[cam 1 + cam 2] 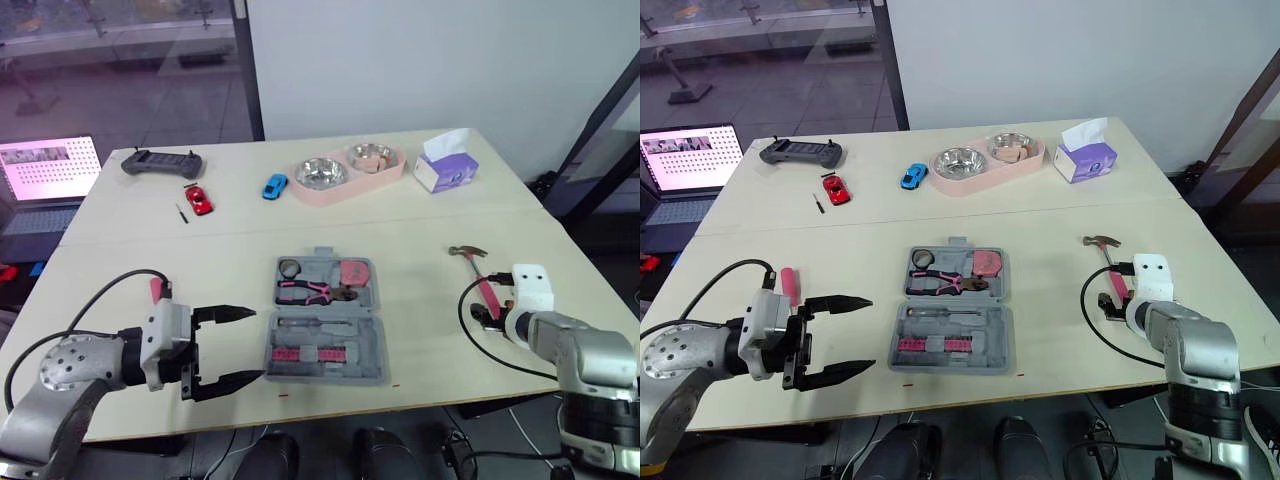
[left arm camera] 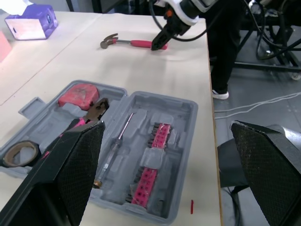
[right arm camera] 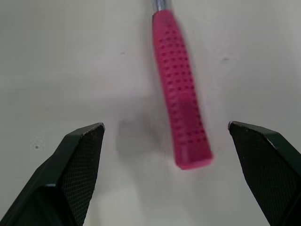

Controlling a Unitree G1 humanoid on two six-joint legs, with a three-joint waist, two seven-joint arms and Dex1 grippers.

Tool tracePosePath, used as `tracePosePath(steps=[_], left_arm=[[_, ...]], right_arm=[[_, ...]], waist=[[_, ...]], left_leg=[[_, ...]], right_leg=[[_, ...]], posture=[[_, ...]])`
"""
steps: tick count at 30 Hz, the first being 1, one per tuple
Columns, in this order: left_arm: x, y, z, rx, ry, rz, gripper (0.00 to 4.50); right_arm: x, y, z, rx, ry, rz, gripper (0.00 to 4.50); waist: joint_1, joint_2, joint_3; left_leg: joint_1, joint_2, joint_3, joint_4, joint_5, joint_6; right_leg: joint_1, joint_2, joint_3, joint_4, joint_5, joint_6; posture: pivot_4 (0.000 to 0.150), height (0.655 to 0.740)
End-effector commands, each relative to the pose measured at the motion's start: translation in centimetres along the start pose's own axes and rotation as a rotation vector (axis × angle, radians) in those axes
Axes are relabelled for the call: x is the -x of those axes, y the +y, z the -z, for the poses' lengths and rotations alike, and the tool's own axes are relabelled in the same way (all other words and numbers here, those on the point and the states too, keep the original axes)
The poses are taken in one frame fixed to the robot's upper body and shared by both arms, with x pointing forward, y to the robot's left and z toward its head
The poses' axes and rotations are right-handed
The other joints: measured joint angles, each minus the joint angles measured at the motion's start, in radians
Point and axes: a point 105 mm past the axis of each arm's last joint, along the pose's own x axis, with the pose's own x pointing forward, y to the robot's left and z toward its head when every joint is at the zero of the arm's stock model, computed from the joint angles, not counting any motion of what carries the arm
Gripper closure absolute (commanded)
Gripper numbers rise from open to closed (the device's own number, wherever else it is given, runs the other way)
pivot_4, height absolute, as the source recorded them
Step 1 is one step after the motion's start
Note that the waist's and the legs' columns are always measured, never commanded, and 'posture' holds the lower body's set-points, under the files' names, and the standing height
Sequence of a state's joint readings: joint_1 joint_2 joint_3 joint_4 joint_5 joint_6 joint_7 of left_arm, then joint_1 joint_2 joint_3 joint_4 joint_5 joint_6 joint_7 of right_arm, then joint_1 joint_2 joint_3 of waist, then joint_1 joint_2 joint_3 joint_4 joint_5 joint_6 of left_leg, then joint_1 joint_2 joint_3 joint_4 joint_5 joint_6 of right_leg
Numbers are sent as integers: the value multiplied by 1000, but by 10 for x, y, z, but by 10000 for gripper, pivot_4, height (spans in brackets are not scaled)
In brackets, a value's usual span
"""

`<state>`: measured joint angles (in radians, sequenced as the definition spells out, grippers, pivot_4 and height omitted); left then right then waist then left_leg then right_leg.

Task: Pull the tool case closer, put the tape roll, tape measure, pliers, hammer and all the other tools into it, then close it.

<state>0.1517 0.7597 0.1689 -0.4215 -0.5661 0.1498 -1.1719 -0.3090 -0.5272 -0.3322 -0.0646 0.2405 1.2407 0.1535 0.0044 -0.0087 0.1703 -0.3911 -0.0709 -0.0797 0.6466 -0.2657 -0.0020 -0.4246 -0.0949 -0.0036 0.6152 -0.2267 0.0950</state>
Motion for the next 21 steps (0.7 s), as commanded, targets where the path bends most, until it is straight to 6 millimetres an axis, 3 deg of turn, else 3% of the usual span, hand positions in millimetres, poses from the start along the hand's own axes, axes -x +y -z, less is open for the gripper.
tracePosePath(steps=[1, 3, 9, 16, 19, 21], left_arm=[[-2, -2, -1, -22, -8, -9, 0], [-3, -2, -2, -23, -13, -16, 0], [-3, -3, -2, -22, -11, -29, 0], [-2, 0, -1, -22, -7, -32, 0], [-1, 2, 0, -22, -3, -31, 0], [-1, 4, 0, -23, -3, -29, 0]], right_arm=[[-1, -6, -3, -17, 22, 10, 2958], [-3, -7, -1, -23, 44, 9, 9251], [-6, -3, 0, -30, 42, -6, 38050], [3, 10, -9, -25, -26, -30, 38527], [18, 16, -15, 0, -101, -15, 38527], [31, 30, -4, 71, -98, -24, 38527]], waist=[[4, 0, 0], [7, 0, 0], [3, 0, 0], [1, 0, 0], [2, 1, 0], [6, 2, 0]], left_leg=[[0, 0, 0, 0, 0, 0], [0, 0, 0, 0, 0, 0], [0, 0, 0, 1, 0, 0], [0, 0, 0, 0, 0, 0], [0, 0, 0, 0, 0, 0], [0, 0, 0, 0, 0, 0]], right_leg=[[0, 0, 0, 0, 0, 0], [0, 0, 0, 0, 0, 0], [1, 0, 0, 0, 0, 0], [0, 2, 0, 0, 0, 0], [0, 2, 0, 0, 0, 0], [0, 2, 0, 0, 0, 1]], posture=[[1500, 7400], [1500, 7400], [1500, 7400], [1500, 7400], [1500, 7400], [1500, 7400]])
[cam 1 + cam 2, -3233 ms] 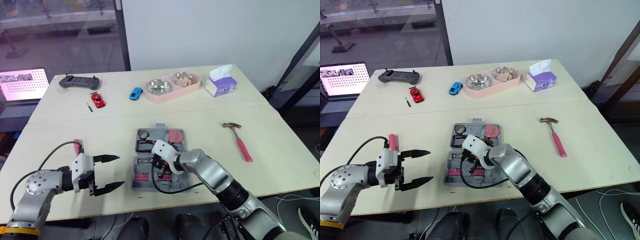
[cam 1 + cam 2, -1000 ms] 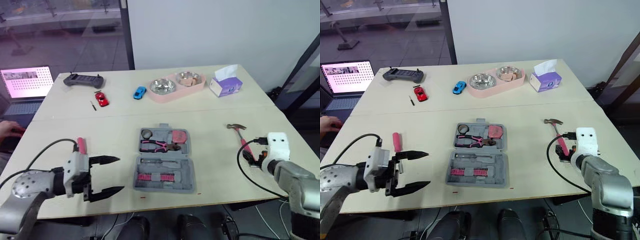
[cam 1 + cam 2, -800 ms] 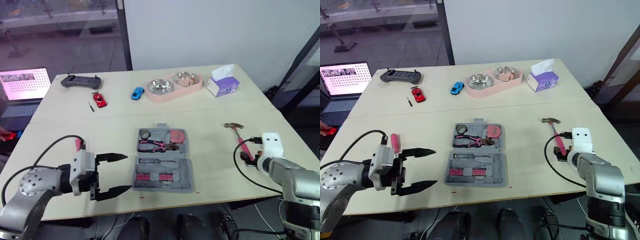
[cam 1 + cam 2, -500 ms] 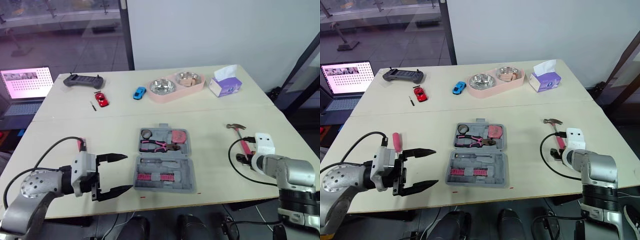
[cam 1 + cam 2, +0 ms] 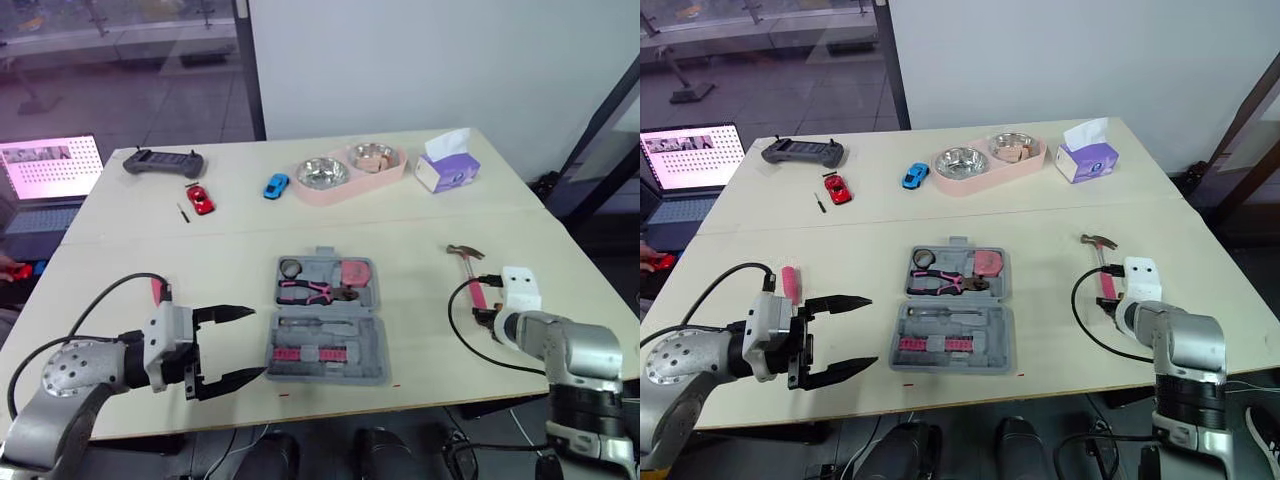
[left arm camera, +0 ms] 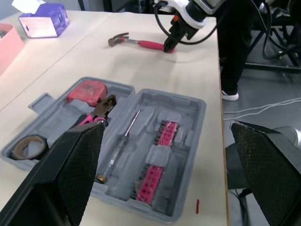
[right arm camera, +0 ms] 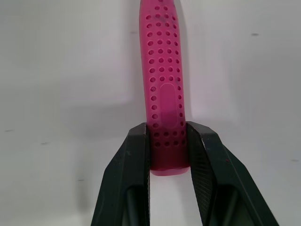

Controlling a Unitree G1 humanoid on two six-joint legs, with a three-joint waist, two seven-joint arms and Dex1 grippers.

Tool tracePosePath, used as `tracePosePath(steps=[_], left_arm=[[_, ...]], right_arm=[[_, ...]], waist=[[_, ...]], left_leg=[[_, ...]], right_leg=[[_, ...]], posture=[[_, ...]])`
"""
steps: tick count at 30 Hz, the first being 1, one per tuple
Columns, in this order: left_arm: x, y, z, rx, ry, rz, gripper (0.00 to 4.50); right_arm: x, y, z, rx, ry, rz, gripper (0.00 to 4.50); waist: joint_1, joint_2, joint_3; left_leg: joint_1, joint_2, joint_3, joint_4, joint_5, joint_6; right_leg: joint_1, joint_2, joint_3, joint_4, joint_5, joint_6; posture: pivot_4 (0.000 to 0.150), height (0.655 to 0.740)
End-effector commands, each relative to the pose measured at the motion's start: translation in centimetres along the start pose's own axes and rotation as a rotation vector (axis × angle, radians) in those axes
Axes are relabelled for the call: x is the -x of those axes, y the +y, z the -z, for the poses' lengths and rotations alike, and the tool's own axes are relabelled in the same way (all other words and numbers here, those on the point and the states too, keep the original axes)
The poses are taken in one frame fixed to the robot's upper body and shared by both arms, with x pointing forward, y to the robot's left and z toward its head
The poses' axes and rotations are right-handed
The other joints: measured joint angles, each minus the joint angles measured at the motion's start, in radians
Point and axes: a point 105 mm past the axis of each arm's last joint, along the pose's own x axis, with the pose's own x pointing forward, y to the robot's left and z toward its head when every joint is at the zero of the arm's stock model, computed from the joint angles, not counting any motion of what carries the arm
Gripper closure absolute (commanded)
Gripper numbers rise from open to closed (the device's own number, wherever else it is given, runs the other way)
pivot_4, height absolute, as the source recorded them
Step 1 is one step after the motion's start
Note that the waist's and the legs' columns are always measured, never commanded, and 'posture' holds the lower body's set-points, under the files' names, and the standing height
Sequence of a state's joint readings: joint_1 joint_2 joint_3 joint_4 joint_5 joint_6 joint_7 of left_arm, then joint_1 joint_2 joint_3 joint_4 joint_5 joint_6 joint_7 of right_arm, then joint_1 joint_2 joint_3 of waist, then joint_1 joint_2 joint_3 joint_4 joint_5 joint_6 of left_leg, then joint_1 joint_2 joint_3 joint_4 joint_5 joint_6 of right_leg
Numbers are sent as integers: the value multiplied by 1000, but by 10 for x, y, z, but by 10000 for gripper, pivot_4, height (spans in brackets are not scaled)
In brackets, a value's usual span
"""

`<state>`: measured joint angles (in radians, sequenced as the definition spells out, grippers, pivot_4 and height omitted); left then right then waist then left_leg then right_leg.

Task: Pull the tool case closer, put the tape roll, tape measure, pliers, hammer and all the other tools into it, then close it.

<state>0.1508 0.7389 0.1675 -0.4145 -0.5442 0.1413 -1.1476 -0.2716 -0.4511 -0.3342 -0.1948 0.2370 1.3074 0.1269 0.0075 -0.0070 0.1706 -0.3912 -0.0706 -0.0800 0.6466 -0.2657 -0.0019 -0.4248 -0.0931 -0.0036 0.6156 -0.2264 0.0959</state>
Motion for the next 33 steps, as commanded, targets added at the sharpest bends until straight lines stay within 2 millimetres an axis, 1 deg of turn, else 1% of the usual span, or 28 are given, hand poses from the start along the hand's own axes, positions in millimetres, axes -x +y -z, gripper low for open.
tracePosePath(steps=[1, 2, 3, 4, 7, 9, 11, 16, 17, 18, 19, 20, 21, 24, 25, 28, 30, 33], left_arm=[[0, 2, -2, -18, -2, 9, 0], [-1, 3, -2, -19, -3, 12, 0], [-1, 3, -2, -19, -2, 15, 0], [-2, 4, -2, -23, -5, 21, 0], [-5, 7, -3, -25, -14, 31, 0], [-5, 9, -4, -24, -15, 31, 0], [-6, 10, -4, -27, -13, 39, 0], [-6, 12, -4, -30, -9, 46, 0], [-6, 12, -4, -30, -10, 46, 0], [-6, 12, -4, -29, -11, 47, 0], [-7, 12, -4, -29, -11, 47, 0], [-7, 13, -5, -29, -12, 47, 0], [-7, 13, -5, -28, -12, 46, 0], [-8, 14, -5, -30, -14, 42, 0], [-8, 15, -5, -31, -15, 40, 0], [-10, 15, -6, -33, -18, 36, 0], [-11, 15, -5, -34, -19, 33, 0], [-10, 15, -5, -36, -21, 21, 0]], right_arm=[[27, 17, -5, 100, -84, 3, 38527], [31, 26, 6, 116, -65, -9, 38527], [33, 33, 13, 121, -54, -16, 38527], [34, 42, 29, 130, -22, -23, 38527], [38, 60, 59, 153, 34, -43, 38527], [39, 68, 68, 147, 45, -54, 38527], [39, 70, 76, 134, 65, -40, 38527], [39, 75, 82, 88, 89, -59, 38527], [38, 76, 81, 75, 88, -62, 38527], [37, 76, 75, 66, 70, -65, 33530], [36, 75, 65, 55, 36, -61, 28182], [35, 73, 53, 56, -3, -61, 24505], [35, 72, 45, 58, -28, -61, 19449], [32, 73, 15, 140, -104, -71, 4649], [27, 70, 4, 135, -112, -48, 4649], [14, 68, -12, 124, -109, -28, 4649], [3, 68, -18, 122, -100, -28, 4649], [-15, 72, -21, 99, -75, -40, 4649]], waist=[[3, 0, 0], [3, 0, 0], [4, 0, 0], [4, 0, 0], [3, 1, -1], [2, -1, -2], [2, -3, -3], [2, -3, -3], [1, -3, -3], [1, -4, -4], [1, -4, -4], [-2, -4, -4], [-5, -4, -3], [-9, -1, -2], [-13, -1, -2], [-19, -2, -2], [-19, -2, -2], [-20, -2, -2]], left_leg=[[0, 0, 0, 0, 0, 0], [0, 0, 0, 0, 0, 0], [0, 0, -1, 0, 0, 0], [0, 0, -1, 0, 0, 0], [0, 0, -2, 0, 0, 0], [0, 0, -1, 0, 0, 0], [0, 0, -1, 0, 0, 0], [0, 0, -2, 0, 0, 0], [0, 0, -2, 0, 0, 0], [0, 0, -2, 0, 0, 0], [0, 1, -2, 0, 0, 0], [0, 1, -2, 0, 0, 0], [1, 1, -2, 0, 0, 0], [1, 0, -2, 0, 0, 0], [1, 0, -1, 0, 0, 0], [1, 0, -2, 0, 0, 0], [1, 0, -2, -1, 0, 0], [0, 0, -1, -1, 0, 0]], right_leg=[[0, 0, 0, 0, 0, 0], [0, 0, 0, 0, 0, 0], [0, 0, 0, 0, 0, 0], [0, 0, 0, 0, 0, 0], [0, 0, 0, 0, 0, 0], [0, 0, -1, 0, -1, 0], [0, 1, -1, 0, -1, 0], [0, 2, -1, 0, -1, 0], [0, 2, -1, 0, -1, 0], [0, 2, -1, 0, -1, 0], [0, 3, -1, 0, -1, 0], [0, 3, -1, 0, -1, 0], [0, 3, -1, 0, -1, 0], [0, 3, -1, 1, 0, -1], [-1, 3, -1, 1, 0, -1], [0, 3, -1, 1, 0, 0], [0, 3, -1, 1, 0, 1], [0, 3, -1, 1, 1, 2]], posture=[[1500, 7400], [1500, 7400], [1500, 7400], [1500, 7400], [1500, 7400], [1500, 7400], [1500, 7400], [1500, 7400], [1500, 7400], [1500, 7400], [1500, 7400], [1500, 7400], [1500, 7400], [1500, 7400], [1500, 7400], [1500, 7400], [1500, 7400], [1500, 7400]])
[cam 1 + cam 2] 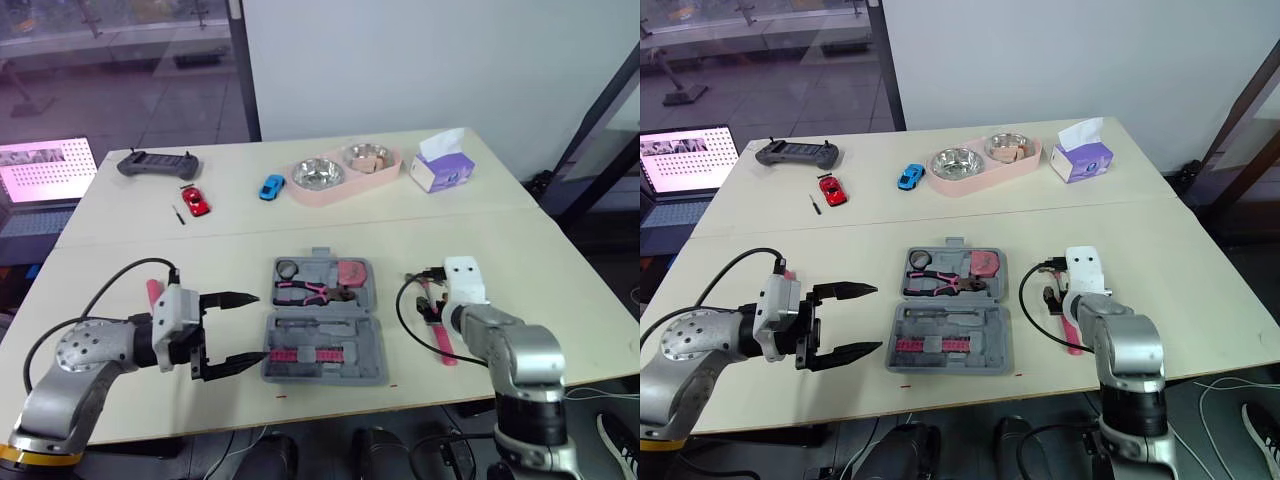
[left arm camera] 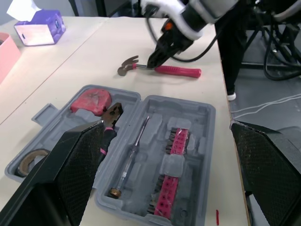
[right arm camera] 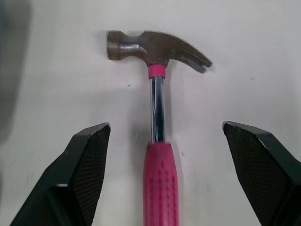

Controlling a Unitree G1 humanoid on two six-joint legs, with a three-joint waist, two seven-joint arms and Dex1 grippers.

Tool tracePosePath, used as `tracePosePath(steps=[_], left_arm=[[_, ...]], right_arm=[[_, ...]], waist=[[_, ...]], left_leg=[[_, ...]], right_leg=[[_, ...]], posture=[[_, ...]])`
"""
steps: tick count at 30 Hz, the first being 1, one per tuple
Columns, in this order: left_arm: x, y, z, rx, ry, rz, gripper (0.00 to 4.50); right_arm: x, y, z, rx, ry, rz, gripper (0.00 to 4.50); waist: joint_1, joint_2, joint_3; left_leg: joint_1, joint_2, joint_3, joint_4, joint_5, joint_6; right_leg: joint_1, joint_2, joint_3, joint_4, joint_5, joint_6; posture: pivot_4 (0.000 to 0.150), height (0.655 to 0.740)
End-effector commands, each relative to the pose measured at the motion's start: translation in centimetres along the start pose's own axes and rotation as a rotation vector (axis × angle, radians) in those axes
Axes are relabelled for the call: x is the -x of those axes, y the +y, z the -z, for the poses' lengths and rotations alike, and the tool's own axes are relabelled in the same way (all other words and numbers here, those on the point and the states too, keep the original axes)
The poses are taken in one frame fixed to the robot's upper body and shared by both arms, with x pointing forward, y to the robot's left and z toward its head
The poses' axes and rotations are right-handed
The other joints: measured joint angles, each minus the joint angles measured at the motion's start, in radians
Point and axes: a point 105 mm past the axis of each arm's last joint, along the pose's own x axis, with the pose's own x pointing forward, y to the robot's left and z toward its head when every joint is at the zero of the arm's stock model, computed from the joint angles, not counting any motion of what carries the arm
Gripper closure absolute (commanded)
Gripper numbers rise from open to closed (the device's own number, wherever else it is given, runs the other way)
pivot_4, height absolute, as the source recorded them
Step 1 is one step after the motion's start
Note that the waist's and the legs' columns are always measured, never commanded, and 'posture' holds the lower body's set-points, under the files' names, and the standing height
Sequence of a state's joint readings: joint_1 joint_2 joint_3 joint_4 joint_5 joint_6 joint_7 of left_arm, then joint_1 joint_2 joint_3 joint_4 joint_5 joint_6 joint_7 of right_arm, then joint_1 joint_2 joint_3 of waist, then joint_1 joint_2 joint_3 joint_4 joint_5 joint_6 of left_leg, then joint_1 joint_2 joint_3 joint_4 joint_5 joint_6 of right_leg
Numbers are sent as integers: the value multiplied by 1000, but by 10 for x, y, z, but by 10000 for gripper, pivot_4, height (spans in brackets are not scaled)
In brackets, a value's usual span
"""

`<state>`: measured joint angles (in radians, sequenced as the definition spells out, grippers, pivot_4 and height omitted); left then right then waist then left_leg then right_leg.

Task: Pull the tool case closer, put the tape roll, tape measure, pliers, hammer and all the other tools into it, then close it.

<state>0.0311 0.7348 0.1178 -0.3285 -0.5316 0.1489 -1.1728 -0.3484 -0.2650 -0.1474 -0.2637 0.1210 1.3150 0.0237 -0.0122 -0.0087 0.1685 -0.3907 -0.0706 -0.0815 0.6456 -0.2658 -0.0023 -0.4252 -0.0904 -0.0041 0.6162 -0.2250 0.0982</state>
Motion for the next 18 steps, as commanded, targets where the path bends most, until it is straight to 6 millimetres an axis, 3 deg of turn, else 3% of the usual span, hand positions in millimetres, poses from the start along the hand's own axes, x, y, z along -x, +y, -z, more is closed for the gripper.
tracePosePath(steps=[1, 5, 8, 14, 18], left_arm=[[-1, -1, -5, -25, -12, -10, 0], [-1, -2, -4, -26, -11, -17, 0], [0, -1, -5, -27, -12, -37, 0], [1, -1, -4, -29, -8, -45, 0], [2, 0, -5, -29, -7, -45, 0]], right_arm=[[-15, -2, -8, -21, -13, 3, 4649], [-24, -1, -4, -20, 6, 5, 4649], [-29, 2, 6, -27, 33, -4, 13033], [-28, 6, 12, -49, 55, -20, 43221], [-23, 10, 12, -59, 51, -24, 44219]], waist=[[-1, 0, 0], [-2, 0, 0], [-2, -1, -1], [3, -1, -1], [2, -1, -1]], left_leg=[[0, 0, 0, 0, 0, 0], [0, 0, 0, 0, 0, 0], [0, 0, 0, 0, 0, 0], [1, 0, 0, 1, 0, 0], [1, 0, 0, 1, 0, 0]], right_leg=[[0, 0, 0, 0, 0, 0], [0, 0, 0, 0, 0, 0], [0, 0, 0, 1, 0, 0], [1, 0, 0, 1, 0, -1], [1, 0, 0, 1, 0, 0]], posture=[[1500, 7400], [1500, 7400], [1500, 7400], [1500, 7400], [1500, 7400]])
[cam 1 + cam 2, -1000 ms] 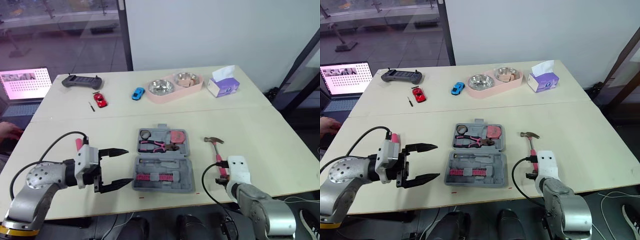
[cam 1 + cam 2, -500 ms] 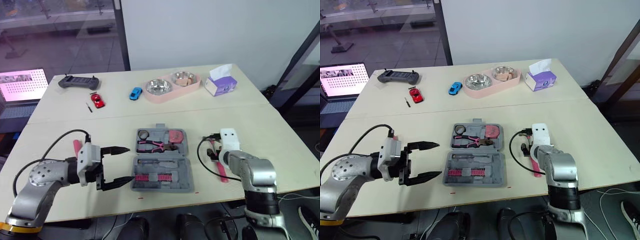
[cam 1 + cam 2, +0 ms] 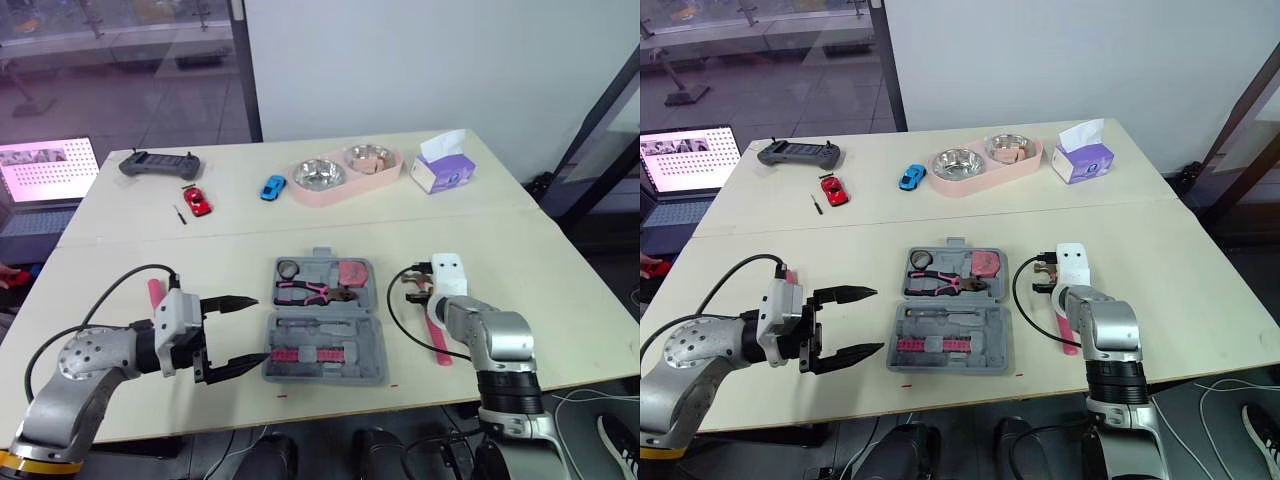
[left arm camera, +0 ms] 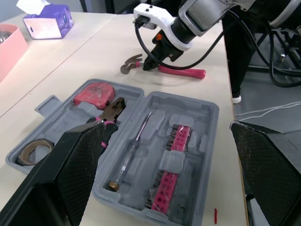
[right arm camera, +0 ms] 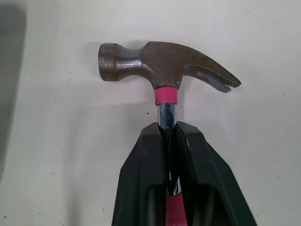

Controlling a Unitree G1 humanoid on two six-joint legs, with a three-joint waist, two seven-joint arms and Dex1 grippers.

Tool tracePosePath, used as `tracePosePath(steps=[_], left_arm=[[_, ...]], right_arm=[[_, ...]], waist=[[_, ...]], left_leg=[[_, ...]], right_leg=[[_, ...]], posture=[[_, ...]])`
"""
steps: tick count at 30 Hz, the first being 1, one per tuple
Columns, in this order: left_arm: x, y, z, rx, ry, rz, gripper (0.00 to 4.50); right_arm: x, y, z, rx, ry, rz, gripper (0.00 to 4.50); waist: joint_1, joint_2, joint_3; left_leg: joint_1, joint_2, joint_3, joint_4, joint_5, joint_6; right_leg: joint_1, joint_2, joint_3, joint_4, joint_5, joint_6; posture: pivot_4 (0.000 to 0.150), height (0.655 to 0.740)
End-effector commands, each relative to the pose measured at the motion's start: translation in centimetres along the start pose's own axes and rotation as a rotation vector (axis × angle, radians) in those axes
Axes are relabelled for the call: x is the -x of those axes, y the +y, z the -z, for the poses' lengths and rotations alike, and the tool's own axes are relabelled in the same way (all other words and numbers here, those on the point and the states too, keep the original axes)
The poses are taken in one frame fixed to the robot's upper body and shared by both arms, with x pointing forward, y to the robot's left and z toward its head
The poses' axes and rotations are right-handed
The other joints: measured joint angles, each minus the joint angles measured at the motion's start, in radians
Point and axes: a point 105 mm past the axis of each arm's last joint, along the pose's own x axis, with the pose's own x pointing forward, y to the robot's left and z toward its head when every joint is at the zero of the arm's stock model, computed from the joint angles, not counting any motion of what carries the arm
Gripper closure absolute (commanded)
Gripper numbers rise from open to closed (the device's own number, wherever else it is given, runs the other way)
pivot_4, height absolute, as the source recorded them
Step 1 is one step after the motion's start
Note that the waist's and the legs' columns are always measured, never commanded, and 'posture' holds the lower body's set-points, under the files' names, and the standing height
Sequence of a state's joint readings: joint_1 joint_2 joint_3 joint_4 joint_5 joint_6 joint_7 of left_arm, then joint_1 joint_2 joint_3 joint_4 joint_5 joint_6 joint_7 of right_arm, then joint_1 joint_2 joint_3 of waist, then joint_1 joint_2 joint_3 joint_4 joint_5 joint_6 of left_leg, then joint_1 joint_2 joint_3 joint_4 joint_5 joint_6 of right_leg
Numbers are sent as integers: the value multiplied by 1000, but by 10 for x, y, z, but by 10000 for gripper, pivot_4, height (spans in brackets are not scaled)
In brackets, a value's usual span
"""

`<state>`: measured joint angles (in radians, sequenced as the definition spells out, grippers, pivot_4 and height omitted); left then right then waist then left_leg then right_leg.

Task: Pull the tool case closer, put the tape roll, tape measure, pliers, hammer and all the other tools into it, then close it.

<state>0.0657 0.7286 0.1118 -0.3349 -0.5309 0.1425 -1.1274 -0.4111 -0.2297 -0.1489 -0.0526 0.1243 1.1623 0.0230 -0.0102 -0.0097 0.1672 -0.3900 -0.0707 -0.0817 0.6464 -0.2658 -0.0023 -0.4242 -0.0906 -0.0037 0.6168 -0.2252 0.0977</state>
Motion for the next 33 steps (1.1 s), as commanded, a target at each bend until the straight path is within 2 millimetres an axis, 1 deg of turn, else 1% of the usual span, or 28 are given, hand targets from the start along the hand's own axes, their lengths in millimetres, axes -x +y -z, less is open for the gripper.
tracePosePath(steps=[1, 4, 8, 12, 15, 20, 25, 28, 33], left_arm=[[2, 2, -10, -55, -11, -4, 0], [3, 2, -10, -55, -9, -4, 0], [5, 2, -10, -55, -7, -1, 0], [6, 2, -10, -54, -4, 3, 0], [6, 2, -10, -52, -3, 6, 0], [5, 4, -10, -57, -2, 15, 0], [5, 5, -10, -59, -1, 16, 0], [5, 5, -10, -61, 1, 17, 0], [6, 5, -11, -62, 3, 15, 0]], right_arm=[[5, 4, 16, -23, 52, 1, 44219], [16, 18, 26, -23, 64, -19, 44219], [33, 34, 46, -31, 90, -42, 44219], [41, 38, 61, 18, 111, -62, 44219], [42, 37, 68, 55, 124, -71, 44219], [37, 32, 61, 99, 82, -69, 44219], [28, 26, 48, 70, 48, -51, 44219], [25, 23, 48, 55, 54, -44, 44219], [24, 22, 54, 54, 68, -51, 44219]], waist=[[0, 0, 0], [-1, 0, 0], [-2, 0, 0], [-2, 0, 0], [-2, 0, 0], [-3, -1, -1], [-6, -5, -3], [-4, -5, -3], [-4, -6, -4]], left_leg=[[0, 0, 0, 0, 0, 0], [0, 0, -1, -1, 0, 0], [0, 0, -1, -1, 0, 0], [0, 0, -1, -1, 0, 0], [0, 0, -1, -1, 0, 0], [0, 0, -1, -1, 0, 0], [1, 1, -1, 0, 0, 0], [1, 1, -1, 0, 0, 0], [1, 1, -1, 0, 0, 0]], right_leg=[[0, 0, 0, 0, 0, 0], [-1, 0, 0, 0, 0, 0], [-1, 0, 0, 1, 0, 0], [-1, 0, 0, 1, -1, -2], [-1, 0, 0, 0, -2, -2], [-1, 1, 0, 0, -2, -2], [0, 1, 0, 0, -1, -2], [0, 1, 0, 0, -1, -2], [1, 1, 0, 0, -1, -2]], posture=[[1500, 7400], [1500, 7400], [1500, 7400], [1500, 7400], [1500, 7400], [1500, 7400], [1500, 7400], [1500, 7400], [1500, 7400]])
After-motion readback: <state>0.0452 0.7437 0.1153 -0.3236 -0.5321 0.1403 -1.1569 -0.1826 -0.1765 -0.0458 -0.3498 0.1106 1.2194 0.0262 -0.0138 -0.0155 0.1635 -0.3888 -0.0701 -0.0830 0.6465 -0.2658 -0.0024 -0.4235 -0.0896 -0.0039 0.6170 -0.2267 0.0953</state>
